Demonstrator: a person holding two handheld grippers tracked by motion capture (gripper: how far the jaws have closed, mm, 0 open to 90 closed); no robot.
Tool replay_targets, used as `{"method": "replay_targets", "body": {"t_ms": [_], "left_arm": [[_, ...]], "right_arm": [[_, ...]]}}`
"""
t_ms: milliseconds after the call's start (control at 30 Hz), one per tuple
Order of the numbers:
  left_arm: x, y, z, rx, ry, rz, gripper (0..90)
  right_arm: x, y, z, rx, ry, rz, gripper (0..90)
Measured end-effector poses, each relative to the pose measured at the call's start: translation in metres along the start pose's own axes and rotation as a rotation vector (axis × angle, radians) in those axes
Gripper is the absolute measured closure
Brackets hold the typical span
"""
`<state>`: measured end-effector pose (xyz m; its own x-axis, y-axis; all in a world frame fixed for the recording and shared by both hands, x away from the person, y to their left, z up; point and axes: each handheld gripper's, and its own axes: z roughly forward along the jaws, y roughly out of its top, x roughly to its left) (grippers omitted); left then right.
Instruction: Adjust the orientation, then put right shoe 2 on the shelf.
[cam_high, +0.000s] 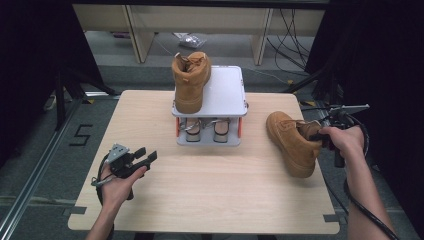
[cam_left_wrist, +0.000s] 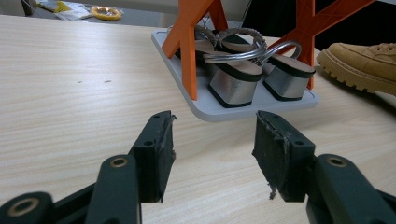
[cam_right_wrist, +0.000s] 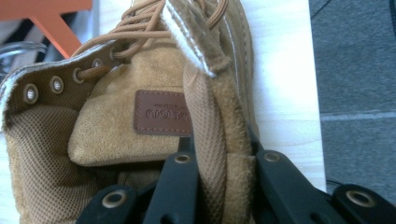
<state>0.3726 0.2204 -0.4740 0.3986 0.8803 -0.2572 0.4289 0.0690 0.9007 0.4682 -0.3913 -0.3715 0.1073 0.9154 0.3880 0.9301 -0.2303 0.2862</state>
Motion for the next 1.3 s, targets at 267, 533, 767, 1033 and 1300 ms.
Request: {"method": "replay_targets", "body": {"t_ms": [267,533,767,1033,1300], "left_arm": [[-0.001,-0.001,-0.003,-0.005,-0.001,0.001,46.6],[0.001,-0.002,-0.006,-0.006,0.018,-0.008,46.6],[0.0,-0.001,-0.004,-0.015,-0.001,-0.005,46.6],[-0.001,-0.002,-0.008,-0.006,0.011,-0.002,46.7],[0.0,-0.002,-0.008,-0.008,0.014,-0.002,46.7]], "right_arm": [[0.006,0.002,-0.006,-0.038,0.051,0.053,83.9],[0.007,0.008,-0.005,-0.078,0.074,0.04,83.9],[0.009,0.005,-0.005,-0.105,0.116,0.038,83.8],[0.02,0.003,-0.004,-0.108,0.141,0.072,83.8],[0.026,0.005,-0.008,-0.14,0.171,0.052,83.8]]}}
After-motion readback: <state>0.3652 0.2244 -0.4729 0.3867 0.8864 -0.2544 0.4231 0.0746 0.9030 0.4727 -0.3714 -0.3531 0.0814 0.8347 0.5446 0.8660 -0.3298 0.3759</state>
